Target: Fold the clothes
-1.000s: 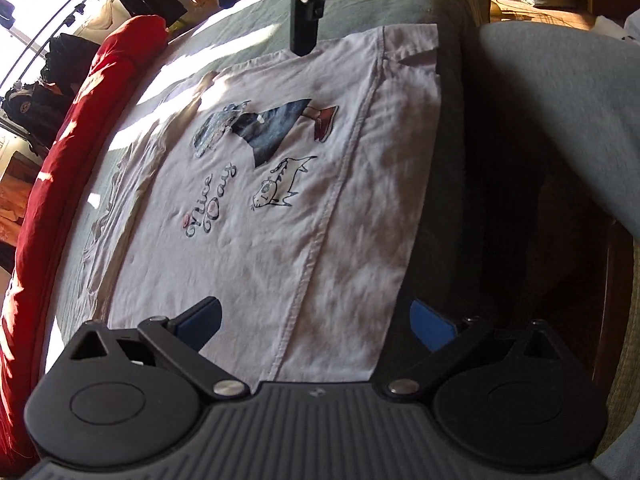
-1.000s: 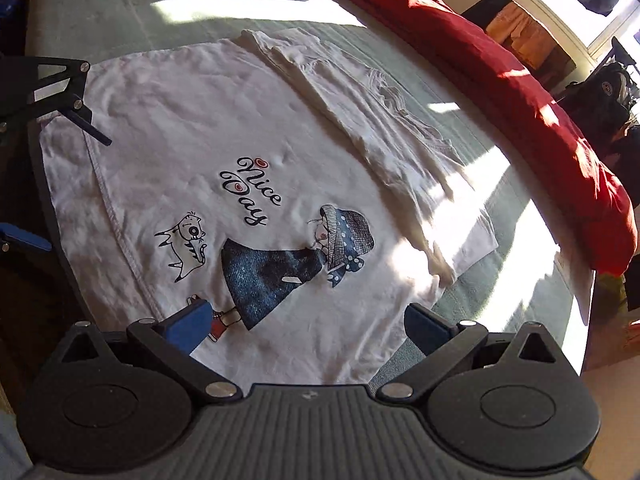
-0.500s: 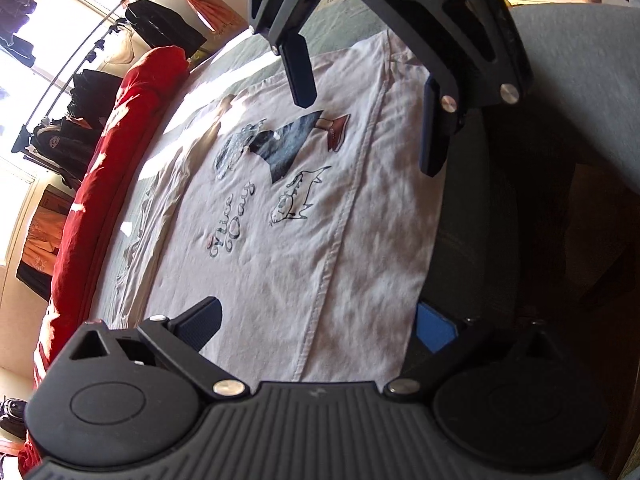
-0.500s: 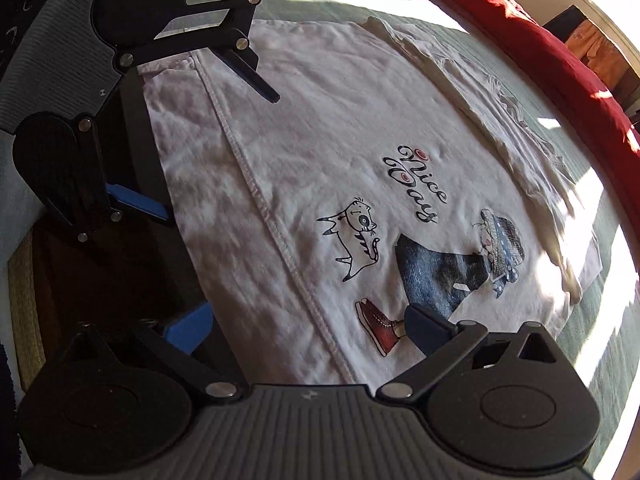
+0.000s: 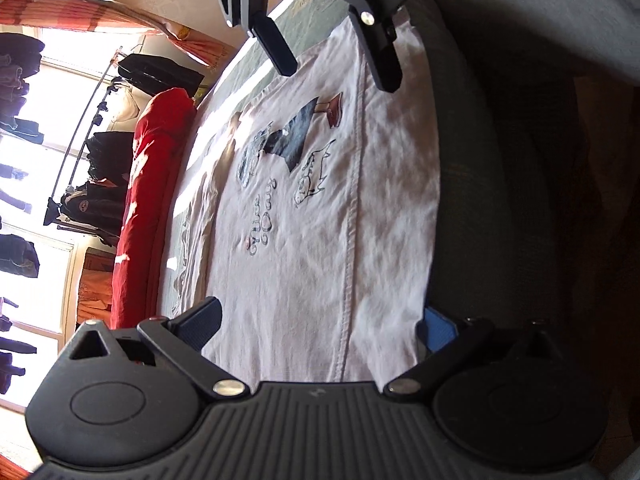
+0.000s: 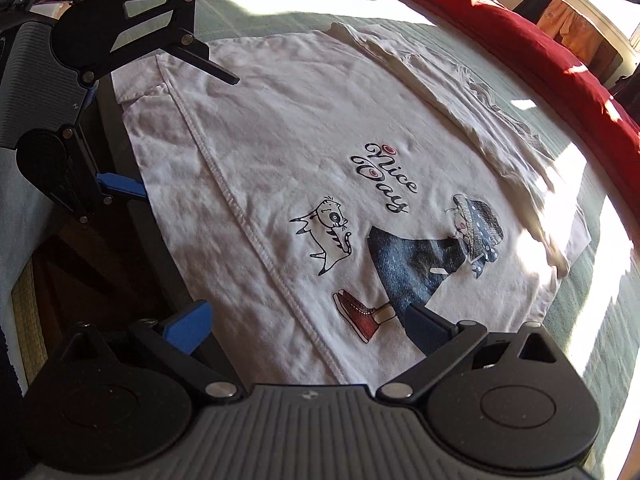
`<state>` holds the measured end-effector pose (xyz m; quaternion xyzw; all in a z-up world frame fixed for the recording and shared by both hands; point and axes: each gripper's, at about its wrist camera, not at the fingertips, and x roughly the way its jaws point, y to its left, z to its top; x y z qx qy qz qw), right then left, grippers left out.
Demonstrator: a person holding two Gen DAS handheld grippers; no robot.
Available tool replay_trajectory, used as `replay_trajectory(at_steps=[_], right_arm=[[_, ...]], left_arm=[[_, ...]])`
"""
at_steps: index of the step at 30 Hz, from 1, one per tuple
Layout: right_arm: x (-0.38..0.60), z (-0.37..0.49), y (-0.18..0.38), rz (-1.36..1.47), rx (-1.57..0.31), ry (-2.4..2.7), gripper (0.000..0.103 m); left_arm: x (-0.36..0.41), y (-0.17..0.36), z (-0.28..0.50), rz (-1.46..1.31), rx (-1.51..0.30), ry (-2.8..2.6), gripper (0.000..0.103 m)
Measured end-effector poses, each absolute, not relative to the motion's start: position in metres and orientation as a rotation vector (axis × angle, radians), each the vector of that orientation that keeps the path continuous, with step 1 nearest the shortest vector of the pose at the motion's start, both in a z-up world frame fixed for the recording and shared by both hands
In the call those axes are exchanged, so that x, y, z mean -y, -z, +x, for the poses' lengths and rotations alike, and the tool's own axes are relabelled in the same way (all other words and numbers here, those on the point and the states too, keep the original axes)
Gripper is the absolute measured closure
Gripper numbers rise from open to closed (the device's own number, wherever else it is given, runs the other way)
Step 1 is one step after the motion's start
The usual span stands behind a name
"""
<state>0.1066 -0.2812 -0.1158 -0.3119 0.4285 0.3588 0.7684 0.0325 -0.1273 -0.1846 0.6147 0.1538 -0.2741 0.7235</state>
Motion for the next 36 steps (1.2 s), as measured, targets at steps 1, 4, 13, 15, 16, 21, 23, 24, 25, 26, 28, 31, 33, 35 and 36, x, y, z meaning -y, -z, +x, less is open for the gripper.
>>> replay_trajectory(at_steps=[1,4,13,15,16,21,23,24,25,26,28,31,33,35,36], right_arm=[[0.282,0.107,0.115,-0.674,-0.930,-0.776,0.000],[0.283,0.106,0.113,-0.668,-0.925,-0.773,0.000],[0.285,0.103,0.108,-0.668,-0.912,-0.770,0.000],[0.284,0.104,0.108,-0.657,-0.912,-0.769,0.000],[0.283,0.104,0.108,-0.653,-0.913,-0.771,0.000],[0.274,0.101,0.106,-0.650,-0.897,-0.802,0.000],[0.271,0.099,0.105,-0.652,-0.890,-0.811,0.000],[0.269,0.098,0.105,-0.653,-0.886,-0.815,0.000],[0.268,0.097,0.105,-0.654,-0.883,-0.820,0.000],[0.266,0.096,0.104,-0.655,-0.879,-0.824,0.000],[0.261,0.093,0.106,-0.662,-0.867,-0.833,0.000],[0.246,0.087,0.112,-0.686,-0.837,-0.867,0.000],[0.230,0.081,0.119,-0.729,-0.802,-0.881,0.000],[0.215,0.077,0.126,-0.775,-0.769,-0.879,0.000],[0.209,0.076,0.129,-0.793,-0.760,-0.874,0.001]], left_arm=[[0.126,0.186,0.031,1.375,-0.313,0.597,0.003],[0.122,0.191,0.027,1.412,-0.279,0.589,0.003],[0.109,0.193,0.029,1.416,-0.312,0.516,0.003],[0.117,0.194,0.031,1.399,-0.303,0.503,0.003],[0.122,0.195,0.032,1.391,-0.295,0.503,0.003],[0.149,0.197,0.040,1.353,-0.260,0.514,0.003],[0.153,0.198,0.043,1.362,-0.259,0.515,0.002],[0.152,0.197,0.044,1.360,-0.261,0.516,0.002],[0.150,0.194,0.045,1.350,-0.265,0.515,0.002],[0.148,0.191,0.045,1.334,-0.272,0.510,0.002],[0.144,0.182,0.048,1.295,-0.294,0.497,0.002],[0.140,0.169,0.053,1.232,-0.322,0.477,0.002],[0.140,0.166,0.056,1.217,-0.329,0.473,0.002],[0.139,0.163,0.058,1.203,-0.337,0.471,0.002],[0.139,0.162,0.059,1.196,-0.343,0.472,0.002]])
